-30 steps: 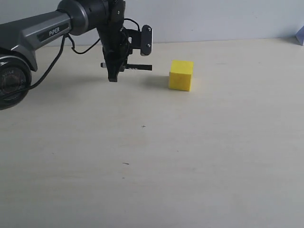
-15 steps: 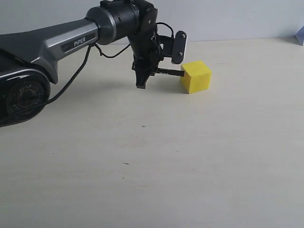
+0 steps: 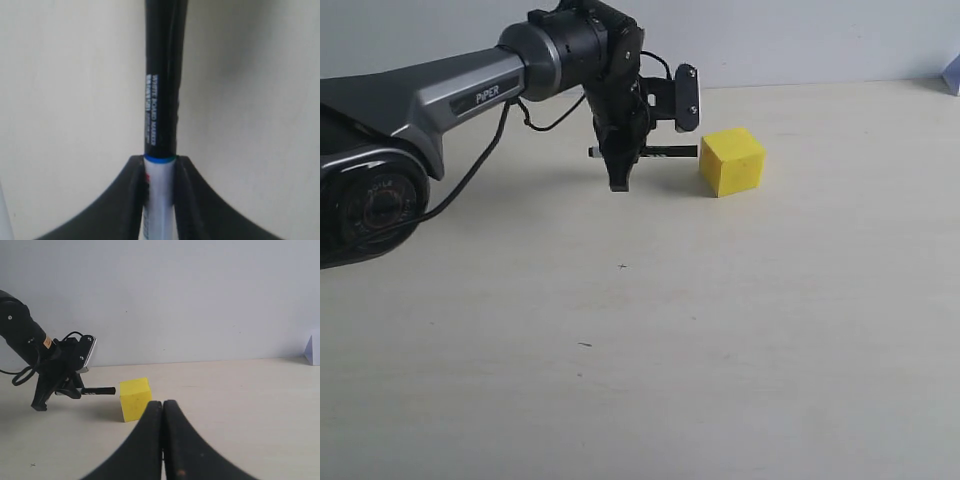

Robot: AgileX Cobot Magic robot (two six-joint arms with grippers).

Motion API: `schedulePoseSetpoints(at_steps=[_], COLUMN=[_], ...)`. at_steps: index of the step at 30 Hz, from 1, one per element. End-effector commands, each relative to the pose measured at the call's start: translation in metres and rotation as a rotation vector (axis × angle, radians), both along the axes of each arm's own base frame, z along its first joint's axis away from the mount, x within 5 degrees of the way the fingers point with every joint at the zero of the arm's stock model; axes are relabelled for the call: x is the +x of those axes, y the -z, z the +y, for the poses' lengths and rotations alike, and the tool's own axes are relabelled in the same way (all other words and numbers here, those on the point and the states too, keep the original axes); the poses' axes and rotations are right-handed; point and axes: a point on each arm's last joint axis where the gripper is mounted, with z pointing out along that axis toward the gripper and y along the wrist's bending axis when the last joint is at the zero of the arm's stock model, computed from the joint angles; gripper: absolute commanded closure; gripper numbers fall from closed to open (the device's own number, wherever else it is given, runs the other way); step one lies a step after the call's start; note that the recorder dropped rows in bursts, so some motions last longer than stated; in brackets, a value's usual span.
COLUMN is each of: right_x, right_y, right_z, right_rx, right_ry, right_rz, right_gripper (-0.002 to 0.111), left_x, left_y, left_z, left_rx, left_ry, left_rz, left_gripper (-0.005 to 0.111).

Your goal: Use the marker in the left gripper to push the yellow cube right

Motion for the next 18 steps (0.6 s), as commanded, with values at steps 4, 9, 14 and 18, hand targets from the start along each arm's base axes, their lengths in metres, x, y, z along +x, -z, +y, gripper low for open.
schedulePoseSetpoints(at_steps=[4, 9, 14, 18], right_x=[0.0, 0.0, 0.0, 0.0], right_y=[0.001, 0.001, 0.001, 0.001], right_z=[0.0, 0.0, 0.0, 0.0], right_rx=[-0.001, -0.001, -0.001, -0.001], right_ry=[0.0, 0.0, 0.0, 0.0], right_rz=[-0.009, -0.009, -0.009, -0.009], right_gripper=[0.108, 0.108, 0.108, 0.108], left_x=[-0.006, 0.001, 0.002, -0.002], left_y=[-0.005, -0.005, -0.007, -0.008], left_z=[-0.018, -0.005, -0.007, -0.014], left_rx=[-0.036, 0.015, 0.0, -0.008], left_ry=[-0.003, -0.087, -0.117, -0.101], left_rz=[-0.059, -0.087, -0.126, -0.132], left_gripper=[0.107, 0.107, 0.107, 0.107])
